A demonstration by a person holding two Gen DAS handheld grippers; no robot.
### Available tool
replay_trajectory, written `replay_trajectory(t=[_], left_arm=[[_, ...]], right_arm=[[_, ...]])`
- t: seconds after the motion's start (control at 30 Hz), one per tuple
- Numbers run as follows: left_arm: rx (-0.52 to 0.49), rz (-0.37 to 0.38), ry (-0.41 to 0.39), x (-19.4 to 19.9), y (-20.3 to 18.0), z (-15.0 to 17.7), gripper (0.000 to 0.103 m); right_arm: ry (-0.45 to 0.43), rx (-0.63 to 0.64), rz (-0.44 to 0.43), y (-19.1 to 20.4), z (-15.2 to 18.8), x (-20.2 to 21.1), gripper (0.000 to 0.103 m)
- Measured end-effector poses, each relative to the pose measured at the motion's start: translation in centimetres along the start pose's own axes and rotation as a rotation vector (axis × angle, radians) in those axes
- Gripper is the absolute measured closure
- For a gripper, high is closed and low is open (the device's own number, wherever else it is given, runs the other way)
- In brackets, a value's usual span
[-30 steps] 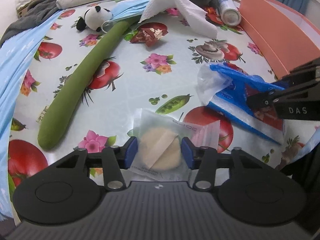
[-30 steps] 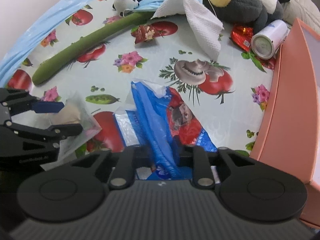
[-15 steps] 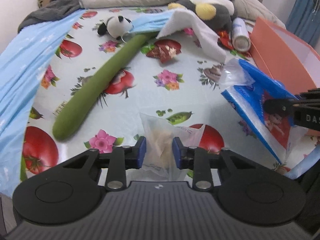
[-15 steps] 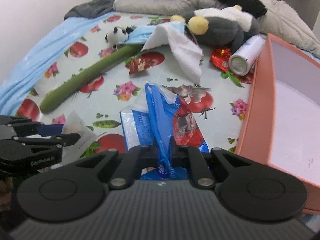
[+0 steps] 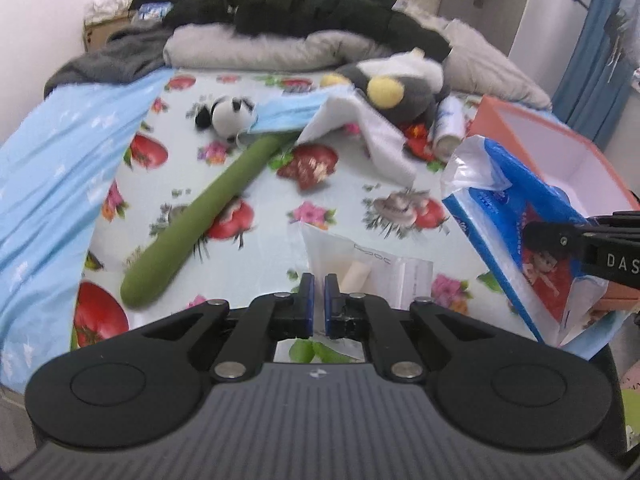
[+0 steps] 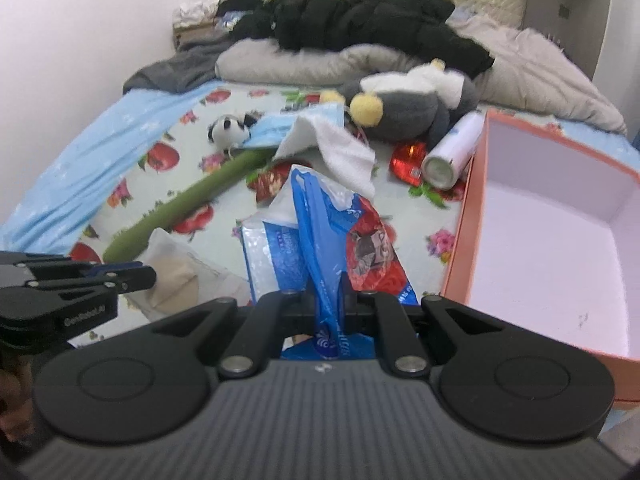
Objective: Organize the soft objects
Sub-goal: 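Carry the wipes pack with the right tool while the left tool carries the sponge bag to the box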
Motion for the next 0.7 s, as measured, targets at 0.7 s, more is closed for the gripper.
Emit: replay_trajectory(t=[0.7], left_arm=[[-0.021,0.134,-0.312,13.0,-6.6,-8.1,0.097]], right_arm=[[-0.275,-0.109,0.068,-4.0,-3.8,12.0,0.092]])
Point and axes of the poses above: each gripper's, at about its wrist camera, not at the fingertips, and x roughly against the way its jaws point, y to its left, z to its underside, the point moved 5 cm from there along -x, roughly the way its jaws point, and after that the axes turned 7 degrees about y, right-handed, at the moved point
